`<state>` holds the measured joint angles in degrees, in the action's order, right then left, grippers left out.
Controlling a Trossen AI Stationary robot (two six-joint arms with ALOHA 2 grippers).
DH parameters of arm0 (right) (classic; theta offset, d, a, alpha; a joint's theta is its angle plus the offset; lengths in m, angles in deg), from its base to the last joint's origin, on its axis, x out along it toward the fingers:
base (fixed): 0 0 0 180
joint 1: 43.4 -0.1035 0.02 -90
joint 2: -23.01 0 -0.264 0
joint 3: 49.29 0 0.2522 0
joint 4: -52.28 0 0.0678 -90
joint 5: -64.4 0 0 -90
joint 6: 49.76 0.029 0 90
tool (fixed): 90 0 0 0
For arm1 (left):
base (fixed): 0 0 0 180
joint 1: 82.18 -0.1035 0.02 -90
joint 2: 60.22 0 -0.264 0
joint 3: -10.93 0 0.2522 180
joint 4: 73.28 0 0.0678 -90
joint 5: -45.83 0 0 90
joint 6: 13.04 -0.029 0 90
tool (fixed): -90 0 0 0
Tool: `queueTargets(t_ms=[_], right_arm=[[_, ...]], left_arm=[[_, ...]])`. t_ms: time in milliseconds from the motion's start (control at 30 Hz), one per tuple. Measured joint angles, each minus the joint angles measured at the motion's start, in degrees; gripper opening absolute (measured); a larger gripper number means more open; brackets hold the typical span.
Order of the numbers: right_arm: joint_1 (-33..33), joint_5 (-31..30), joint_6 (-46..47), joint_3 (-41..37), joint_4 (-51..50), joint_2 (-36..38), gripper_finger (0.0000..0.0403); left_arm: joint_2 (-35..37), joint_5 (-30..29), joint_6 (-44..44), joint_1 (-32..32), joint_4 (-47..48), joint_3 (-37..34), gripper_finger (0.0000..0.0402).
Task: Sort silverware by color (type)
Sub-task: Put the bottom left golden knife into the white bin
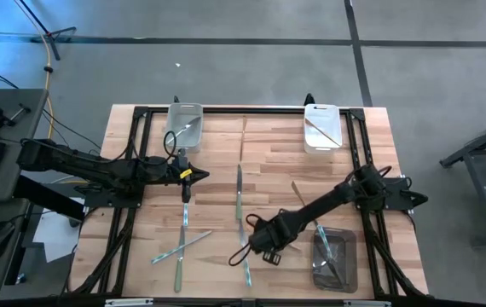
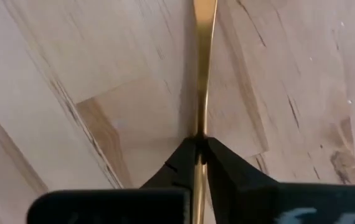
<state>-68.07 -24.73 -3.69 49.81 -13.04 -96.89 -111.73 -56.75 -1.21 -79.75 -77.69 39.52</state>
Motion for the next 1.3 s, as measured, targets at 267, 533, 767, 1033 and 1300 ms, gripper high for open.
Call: queueTargets(t_ms=[267,533,767,1033,1300], right_arm=[[3.16,-2.36,-3.98,0.06,-3.65,7.36,0.0003],[14.52,-5.07,-7.65,0.09,-21.09,17.24,0.0002],[31.76,-12.39,-14.54,0.11,-34.72,23.13,0.0002],[50.76,-14.28,-27.97,0.02,-34.44,23.04,0.0002],[63.20,-14.14,-33.99,0.02,-33.64,23.04,0.0002]], left_arm=[[0.00,0.00,0.12,0.00,0.33,0.00,0.0005],[0.01,0.00,0.13,0.00,0.35,0.00,0.0005],[0.00,0.00,0.11,0.00,0.34,0.00,0.0005],[0.00,-0.01,-0.34,-0.01,0.37,0.00,0.0005],[0.01,-0.02,-1.00,0.00,0.41,0.00,0.0005]])
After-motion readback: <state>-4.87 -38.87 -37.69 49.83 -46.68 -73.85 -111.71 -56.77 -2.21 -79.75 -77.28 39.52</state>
